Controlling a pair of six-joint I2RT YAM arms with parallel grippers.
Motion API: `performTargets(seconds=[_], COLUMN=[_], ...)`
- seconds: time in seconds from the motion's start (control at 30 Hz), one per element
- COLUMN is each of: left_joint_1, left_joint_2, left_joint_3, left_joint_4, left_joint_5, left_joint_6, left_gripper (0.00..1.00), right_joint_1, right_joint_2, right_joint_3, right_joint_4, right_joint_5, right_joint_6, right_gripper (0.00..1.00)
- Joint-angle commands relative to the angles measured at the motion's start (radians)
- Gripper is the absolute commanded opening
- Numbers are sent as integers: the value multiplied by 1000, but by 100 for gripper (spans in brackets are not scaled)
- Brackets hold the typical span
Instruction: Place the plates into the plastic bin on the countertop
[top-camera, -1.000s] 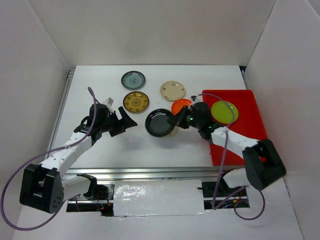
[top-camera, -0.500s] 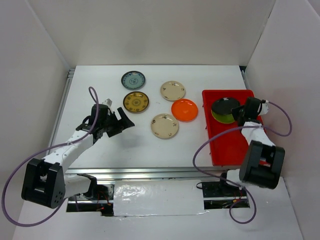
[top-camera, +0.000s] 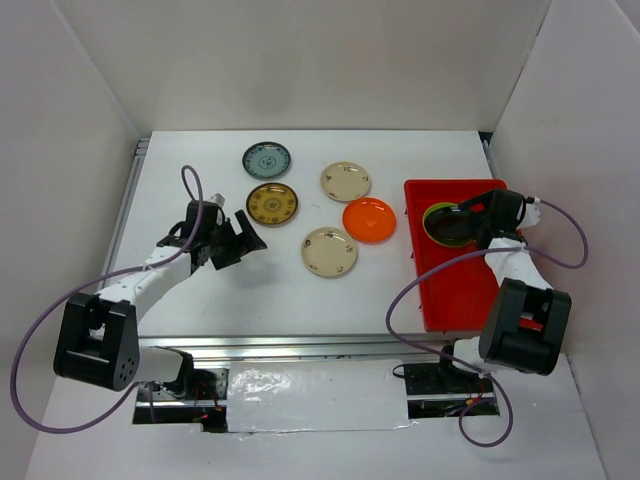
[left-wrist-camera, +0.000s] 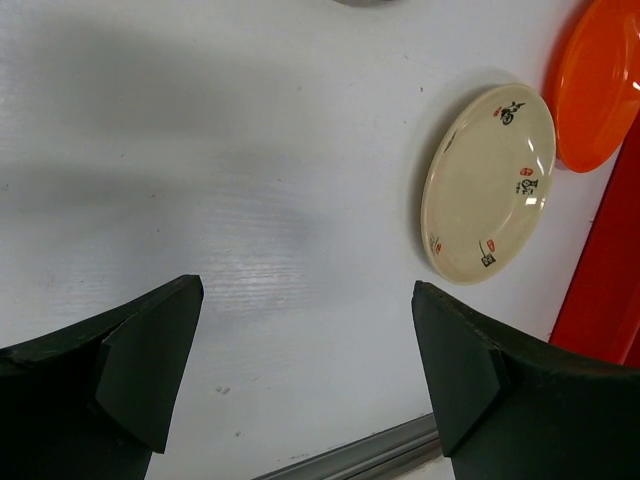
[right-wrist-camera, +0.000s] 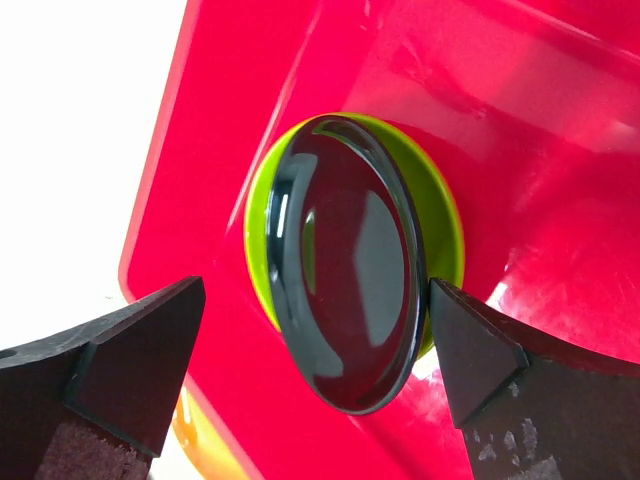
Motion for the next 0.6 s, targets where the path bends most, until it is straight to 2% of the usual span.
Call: performTargets(seconds=[0.0, 0.1, 0.33, 0.43, 0.47, 0.57], left_joint_1=[4, 5, 16, 14, 16, 14], left_joint_2=[29, 71, 112, 94, 85, 85], left_joint_3=[51, 76, 113, 110, 107, 104], left_joint_4=[6, -12, 6, 3, 6, 6], left_joint_5=[-26, -64, -37, -46, -43, -40], left_joint_6=[16, 0, -39, -37, -37, -40], left_gripper=[99, 99, 99, 99, 99, 99], right_joint_1=[2, 13, 17, 107, 202, 365], right_joint_2=[-41, -32, 44, -129, -251, -355], right_joint_3=[91, 124, 134, 47, 0, 37], right_joint_4=[-108, -197, -246, -155, -112, -185], right_joint_5=[55, 73, 44, 38, 62, 122], right_joint_6=[-14, -21, -37, -57, -67, -112], right_gripper=[100, 100, 100, 100, 100, 100])
